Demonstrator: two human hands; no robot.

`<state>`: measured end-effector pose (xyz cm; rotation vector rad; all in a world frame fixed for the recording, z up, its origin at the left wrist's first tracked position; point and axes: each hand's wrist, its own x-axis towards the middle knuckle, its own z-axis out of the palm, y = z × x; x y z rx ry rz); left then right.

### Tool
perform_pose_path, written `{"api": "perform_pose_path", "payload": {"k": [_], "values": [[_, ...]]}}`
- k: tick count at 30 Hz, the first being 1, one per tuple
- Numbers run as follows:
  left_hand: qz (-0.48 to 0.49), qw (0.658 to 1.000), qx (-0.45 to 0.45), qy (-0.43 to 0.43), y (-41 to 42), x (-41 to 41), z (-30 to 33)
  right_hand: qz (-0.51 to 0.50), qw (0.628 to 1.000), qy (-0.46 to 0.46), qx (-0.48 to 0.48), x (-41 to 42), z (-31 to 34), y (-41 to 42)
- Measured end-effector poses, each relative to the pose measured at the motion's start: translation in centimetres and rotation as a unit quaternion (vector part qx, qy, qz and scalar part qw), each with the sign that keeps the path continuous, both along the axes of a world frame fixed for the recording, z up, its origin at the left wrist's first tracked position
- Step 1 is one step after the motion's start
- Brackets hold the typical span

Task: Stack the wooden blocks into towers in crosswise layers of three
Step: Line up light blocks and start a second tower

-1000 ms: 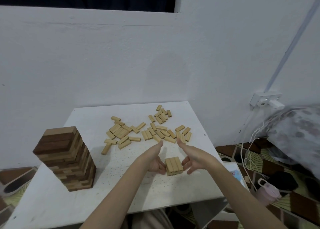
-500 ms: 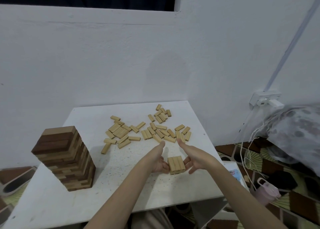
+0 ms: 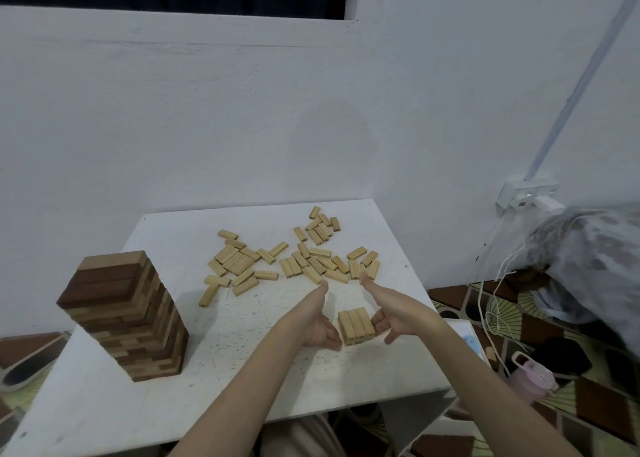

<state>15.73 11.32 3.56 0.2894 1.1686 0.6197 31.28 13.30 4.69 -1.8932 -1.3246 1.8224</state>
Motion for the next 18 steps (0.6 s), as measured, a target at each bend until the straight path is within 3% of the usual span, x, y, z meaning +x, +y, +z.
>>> {"api": "perform_pose_path", "payload": {"k": [15,18], "values": [[-0.004,1.000,0.024,0.002,0.23,0.41,0.23,0.025,0.999,-0.007,0.018,-0.21,0.62,0.33],[-0.013,0.997,0.053,0.063,-0.03,0.53,0.80,0.042,0.995,-0.069,0.057,0.01,0.58,0.48]]}}
